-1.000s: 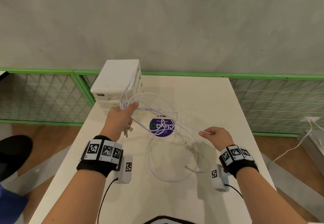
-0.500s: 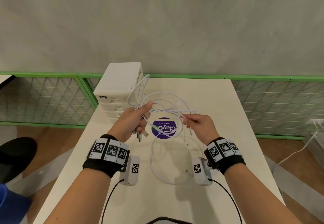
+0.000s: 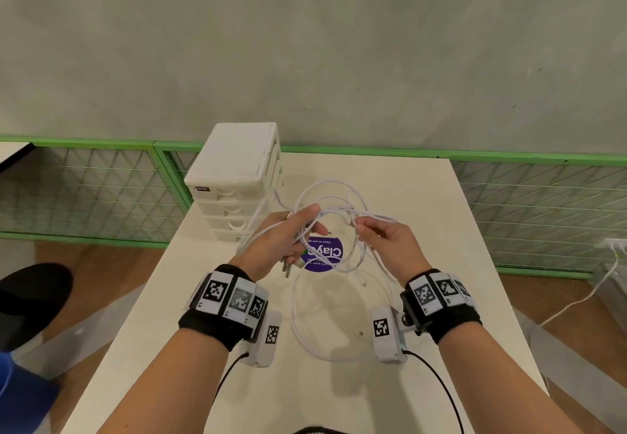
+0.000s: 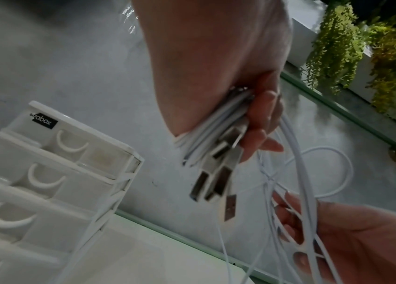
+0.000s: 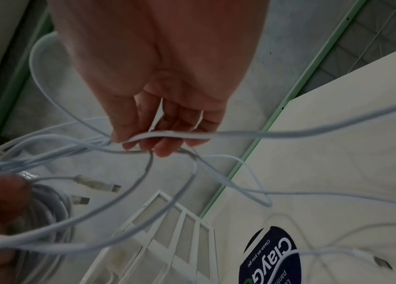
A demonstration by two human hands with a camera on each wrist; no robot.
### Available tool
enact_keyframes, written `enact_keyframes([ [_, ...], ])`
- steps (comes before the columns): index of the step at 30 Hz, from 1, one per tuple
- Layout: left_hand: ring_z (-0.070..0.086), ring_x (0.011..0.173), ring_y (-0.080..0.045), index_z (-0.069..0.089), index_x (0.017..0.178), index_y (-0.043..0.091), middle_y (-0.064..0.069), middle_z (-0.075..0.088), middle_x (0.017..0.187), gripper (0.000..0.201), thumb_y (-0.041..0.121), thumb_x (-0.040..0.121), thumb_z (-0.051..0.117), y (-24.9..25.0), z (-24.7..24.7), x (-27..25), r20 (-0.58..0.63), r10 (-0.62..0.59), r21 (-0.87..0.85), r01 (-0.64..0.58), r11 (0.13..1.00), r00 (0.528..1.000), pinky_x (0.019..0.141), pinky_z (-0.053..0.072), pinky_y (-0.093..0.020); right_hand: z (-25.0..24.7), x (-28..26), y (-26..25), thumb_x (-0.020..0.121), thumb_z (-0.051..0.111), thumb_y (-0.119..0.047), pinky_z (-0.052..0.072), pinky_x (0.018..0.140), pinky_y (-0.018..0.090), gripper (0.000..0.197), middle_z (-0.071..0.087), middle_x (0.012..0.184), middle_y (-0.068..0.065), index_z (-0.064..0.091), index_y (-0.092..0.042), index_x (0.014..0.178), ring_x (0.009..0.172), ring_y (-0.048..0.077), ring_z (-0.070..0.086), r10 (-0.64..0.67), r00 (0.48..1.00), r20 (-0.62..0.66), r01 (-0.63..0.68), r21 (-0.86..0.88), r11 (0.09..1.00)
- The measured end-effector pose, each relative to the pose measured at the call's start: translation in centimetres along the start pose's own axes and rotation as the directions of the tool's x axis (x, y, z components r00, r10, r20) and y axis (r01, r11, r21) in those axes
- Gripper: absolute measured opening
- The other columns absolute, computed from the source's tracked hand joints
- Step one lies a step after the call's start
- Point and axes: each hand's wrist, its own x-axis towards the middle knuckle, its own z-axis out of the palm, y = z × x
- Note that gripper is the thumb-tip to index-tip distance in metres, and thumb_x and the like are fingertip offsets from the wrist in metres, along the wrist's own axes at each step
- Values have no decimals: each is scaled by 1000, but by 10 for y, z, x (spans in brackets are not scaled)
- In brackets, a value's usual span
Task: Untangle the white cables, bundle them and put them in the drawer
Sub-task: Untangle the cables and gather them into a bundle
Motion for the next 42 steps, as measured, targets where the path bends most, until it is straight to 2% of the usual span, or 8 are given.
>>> enact_keyframes([
  [5, 36, 38, -10, 71, 89, 1, 9, 40, 37, 40, 37, 94, 54, 0, 5, 1, -36, -20, 102, 24, 994, 999, 57, 38, -34, -3, -1, -7, 86, 62, -6, 44, 66, 7, 11, 65, 83, -2, 66, -14, 94, 70, -3, 59, -50, 993, -107, 60, 91, 994],
  [9, 46, 34, -3, 70, 96, 6, 10, 49, 36, 27, 30, 92, 59, -3, 7, 6, -164, -49, 66, 60, 996, 985, 47, 41, -24, -5, 0, -6, 89, 59, -7, 49, 82, 23, 16, 65, 105, 6, 63, -22, 93, 94, 13, 62, -95, 994, -53, 97, 32, 995],
  [17, 39, 41, -13, 64, 79, 8, 7, 43, 44, 29, 36, 82, 72, -8, -1, 5, -302, 75, -32, -89, 996, 950, 42, 35, -24, 4, -4, -19, 83, 58, 10, 56, 58, 27, 19, 68, 68, 5, 52, -8, 84, 59, 16, 66, -19, 998, -52, 36, 335, 942],
  [22, 44, 31, 0, 55, 67, 8, 9, 48, 35, 23, 8, 87, 67, -1, 4, 3, -350, 23, -155, -83, 984, 937, 37, 37, -12, 6, -4, -23, 83, 62, 5, 46, 47, 20, 26, 67, 74, 9, 64, -4, 107, 46, 13, 57, 5, 1000, 13, -7, 169, 986],
  [29, 42, 33, -5, 61, 74, 7, 10, 49, 38, 18, 18, 84, 72, -9, -3, 5, -400, 26, -173, -103, 979, 916, 36, 36, -16, 8, -8, -22, 84, 64, 0, 49, 50, 21, 14, 70, 68, 4, 67, -11, 92, 53, 15, 63, 61, 991, 117, -77, 144, 987],
  [33, 41, 37, -10, 58, 66, 9, 10, 46, 38, 23, 14, 82, 73, -10, -6, 6, -423, 30, -150, -103, 983, 906, 39, 36, -19, 13, -8, -20, 80, 68, 2, 50, 50, 24, 30, 71, 65, 5, 50, -16, 96, 55, 17, 66, 73, 996, 47, -80, 168, 983],
  [36, 46, 35, 0, 57, 60, 13, 14, 50, 36, 27, 10, 84, 70, -12, -8, 9, -473, 41, -142, -122, 982, 880, 42, 36, -12, 12, -7, -20, 78, 70, 1, 50, 53, 21, 40, 70, 62, 0, 53, -22, 106, 55, 15, 65, 42, 998, 39, -46, 86, 995],
  [42, 41, 44, -9, 70, 71, 7, 11, 51, 42, 14, 11, 84, 69, -15, -5, 11, -480, 40, -120, -111, 987, 876, 46, 35, -21, 14, -6, -19, 80, 70, -16, 46, 68, 30, 13, 66, 68, -1, 72, -27, 76, 74, 21, 60, -101, 994, -39, 88, -256, 963],
])
